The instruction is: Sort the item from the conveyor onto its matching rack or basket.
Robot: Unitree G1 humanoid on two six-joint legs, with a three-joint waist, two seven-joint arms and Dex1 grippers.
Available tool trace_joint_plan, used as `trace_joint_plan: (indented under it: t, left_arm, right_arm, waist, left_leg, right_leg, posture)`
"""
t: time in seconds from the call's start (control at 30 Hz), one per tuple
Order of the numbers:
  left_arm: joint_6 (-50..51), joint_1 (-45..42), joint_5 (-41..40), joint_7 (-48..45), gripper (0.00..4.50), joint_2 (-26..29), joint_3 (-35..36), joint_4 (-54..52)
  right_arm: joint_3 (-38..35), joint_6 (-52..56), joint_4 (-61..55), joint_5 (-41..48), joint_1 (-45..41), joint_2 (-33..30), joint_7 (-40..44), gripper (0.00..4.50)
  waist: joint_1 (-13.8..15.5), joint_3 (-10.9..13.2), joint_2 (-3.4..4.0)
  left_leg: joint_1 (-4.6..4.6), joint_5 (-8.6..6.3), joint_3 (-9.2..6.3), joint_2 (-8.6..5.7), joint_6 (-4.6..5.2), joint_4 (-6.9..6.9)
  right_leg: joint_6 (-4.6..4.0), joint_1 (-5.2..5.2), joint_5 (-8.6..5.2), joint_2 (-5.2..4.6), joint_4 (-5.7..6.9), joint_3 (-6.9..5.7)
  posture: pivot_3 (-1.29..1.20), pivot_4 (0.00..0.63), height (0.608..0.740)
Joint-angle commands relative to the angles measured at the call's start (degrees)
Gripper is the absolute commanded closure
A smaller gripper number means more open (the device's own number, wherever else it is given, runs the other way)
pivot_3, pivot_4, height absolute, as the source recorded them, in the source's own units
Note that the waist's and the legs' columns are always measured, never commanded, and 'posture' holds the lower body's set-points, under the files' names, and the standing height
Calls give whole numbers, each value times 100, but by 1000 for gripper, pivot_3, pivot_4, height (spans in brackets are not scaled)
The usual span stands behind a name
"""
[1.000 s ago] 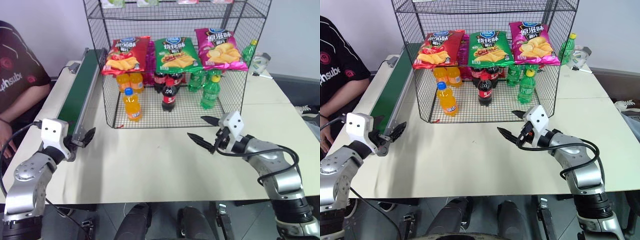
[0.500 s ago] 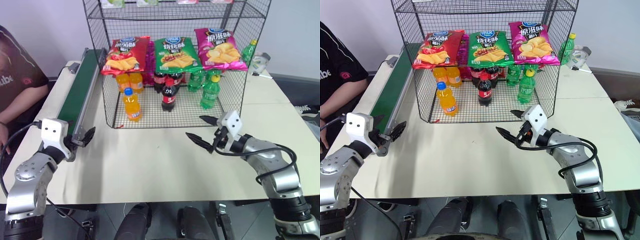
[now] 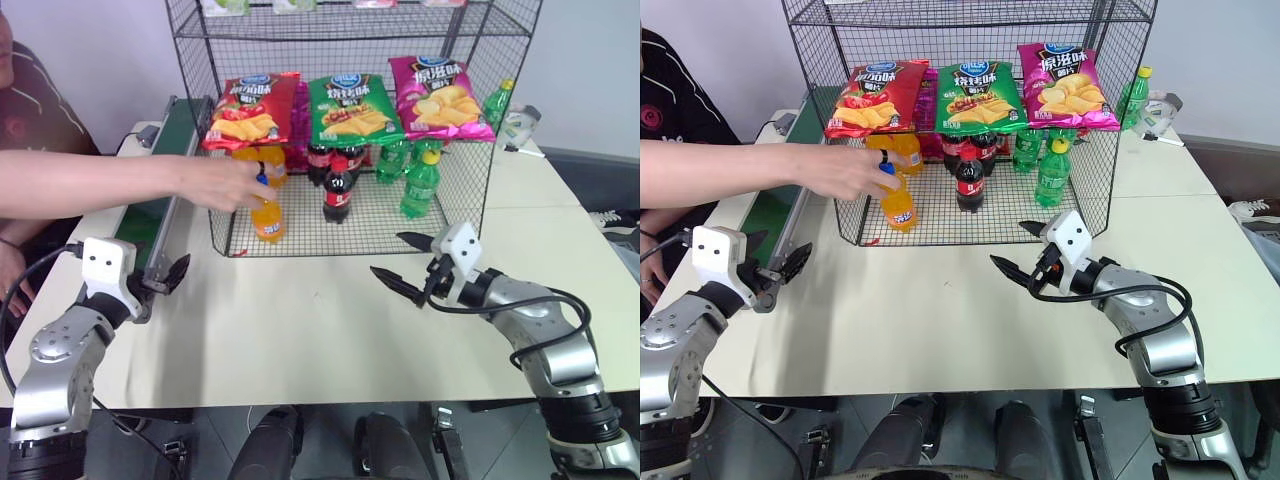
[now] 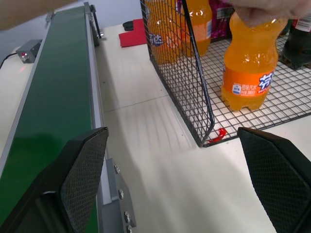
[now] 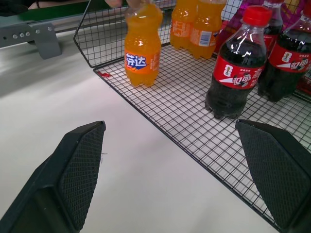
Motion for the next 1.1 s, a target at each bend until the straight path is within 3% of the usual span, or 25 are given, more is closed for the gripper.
trace_joint_plan:
  t: [0.03, 0.67, 1.1]
  left_arm:
    - [-71, -5, 50, 22, 64, 20, 42, -104]
    - [-47, 116, 41, 180, 64, -39, 128, -241]
    - [-54, -223, 17, 1031, 64, -294, 629, 239]
  right_arm:
    - [-43, -158, -49, -30, -73, 72, -49, 0]
    - [12, -361, 198, -183, -218, 171, -62, 0]
    - [149, -442, 234, -272, -298, 325, -150, 0]
  waist:
    - [0, 0, 0]
    - [-1, 0, 1]
    - [-2, 0, 0]
  left_leg:
    - [0, 0, 0, 0, 0, 0]
    - [0, 0, 0, 0, 0, -2]
    - [0, 0, -1, 0, 0, -2]
  right_leg:
    - [0, 0, 0, 0, 0, 0]
    - [0, -1, 0, 0, -1, 0]
    - [2, -2, 1, 2, 0, -1]
  posture:
    - [0, 150, 740]
    - [0, 150, 740]
    - [0, 150, 740]
